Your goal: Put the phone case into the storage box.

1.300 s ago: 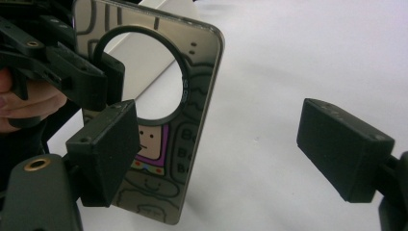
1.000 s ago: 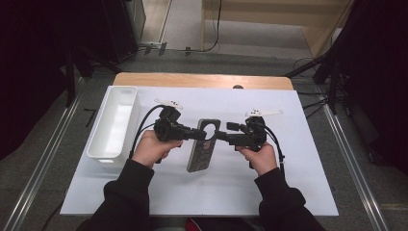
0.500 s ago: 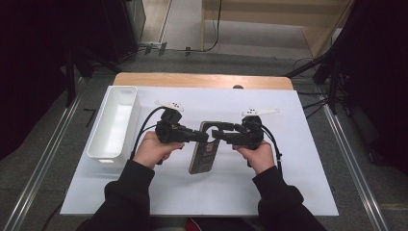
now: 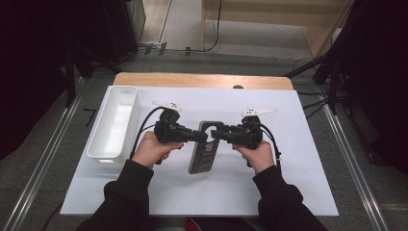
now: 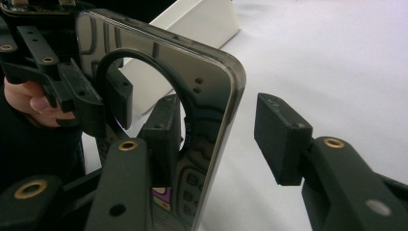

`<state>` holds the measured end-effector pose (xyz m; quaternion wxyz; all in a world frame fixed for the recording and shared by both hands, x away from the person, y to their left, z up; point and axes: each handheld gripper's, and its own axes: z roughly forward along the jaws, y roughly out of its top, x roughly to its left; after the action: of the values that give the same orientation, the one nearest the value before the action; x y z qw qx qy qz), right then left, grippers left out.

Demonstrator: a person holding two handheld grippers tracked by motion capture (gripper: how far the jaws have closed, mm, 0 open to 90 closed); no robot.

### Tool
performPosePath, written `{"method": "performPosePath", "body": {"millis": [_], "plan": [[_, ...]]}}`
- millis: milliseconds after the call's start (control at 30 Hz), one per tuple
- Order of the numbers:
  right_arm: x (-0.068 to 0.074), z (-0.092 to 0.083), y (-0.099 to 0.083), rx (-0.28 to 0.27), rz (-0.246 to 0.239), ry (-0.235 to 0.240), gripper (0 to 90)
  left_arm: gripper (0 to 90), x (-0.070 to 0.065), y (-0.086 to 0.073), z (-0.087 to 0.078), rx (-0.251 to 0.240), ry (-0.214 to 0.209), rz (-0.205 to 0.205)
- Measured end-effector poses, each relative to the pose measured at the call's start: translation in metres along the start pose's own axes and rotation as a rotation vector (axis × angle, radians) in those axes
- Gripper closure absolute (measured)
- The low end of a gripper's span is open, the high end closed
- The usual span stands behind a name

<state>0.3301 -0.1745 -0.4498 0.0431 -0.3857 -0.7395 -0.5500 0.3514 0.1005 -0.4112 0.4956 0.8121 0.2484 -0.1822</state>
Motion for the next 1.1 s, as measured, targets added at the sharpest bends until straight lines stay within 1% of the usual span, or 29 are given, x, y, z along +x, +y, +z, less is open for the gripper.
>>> {"method": "performPosePath", "body": {"millis": [33, 133, 167, 233, 300, 367, 467, 667, 733, 800, 900, 1000, 1100], "plan": [[-0.001, 0.0, 0.0, 0.002, 0.012, 0.009, 52.7, 79.6, 0.0, 0.0, 0.0, 0.0, 0.002, 0.001], [-0.002, 0.001, -0.001, 0.004, 0.025, 0.03, 54.6, 79.7, 0.0, 0.0, 0.0, -0.005, -0.001, -0.002], [-0.002, 0.002, -0.001, 0.004, 0.024, 0.035, 54.7, 79.7, 0.001, 0.0, 0.0, -0.006, -0.009, -0.004], [-0.003, 0.003, -0.001, 0.006, 0.031, 0.044, 55.8, 79.7, 0.002, 0.0, 0.0, -0.007, -0.012, -0.017], [-0.003, 0.004, -0.002, 0.007, 0.032, 0.048, 57.1, 79.7, 0.004, -0.001, 0.0, -0.014, -0.026, -0.033], [-0.003, 0.004, -0.002, 0.009, 0.033, 0.05, 58.3, 79.7, 0.005, -0.001, 0.001, -0.016, -0.022, -0.041], [-0.003, 0.005, -0.002, 0.016, 0.041, 0.058, 60.0, 79.7, 0.007, -0.002, 0.0, -0.019, -0.028, -0.054], [-0.002, 0.005, -0.002, 0.02, 0.058, 0.058, 64.1, 79.6, 0.009, -0.003, 0.0, -0.02, -0.027, -0.05], [-0.003, 0.004, -0.002, 0.02, 0.073, 0.062, 65.2, 79.6, 0.009, -0.003, 0.0, -0.021, -0.026, -0.049], [-0.003, 0.003, -0.001, 0.026, 0.101, 0.063, 66.8, 79.5, 0.01, -0.003, 0.0, -0.02, -0.027, -0.051], [-0.003, 0.002, 0.0, 0.027, 0.128, 0.067, 68.5, 79.4, 0.011, -0.004, 0.001, -0.024, -0.018, -0.047], [-0.004, 0.001, 0.0, 0.029, 0.142, 0.063, 69.1, 79.3, 0.011, -0.005, 0.001, -0.034, -0.009, -0.048], [-0.003, 0.001, 0.001, 0.034, 0.15, 0.05, 69.3, 79.2, 0.012, -0.005, 0.001, -0.034, -0.004, -0.047]]}}
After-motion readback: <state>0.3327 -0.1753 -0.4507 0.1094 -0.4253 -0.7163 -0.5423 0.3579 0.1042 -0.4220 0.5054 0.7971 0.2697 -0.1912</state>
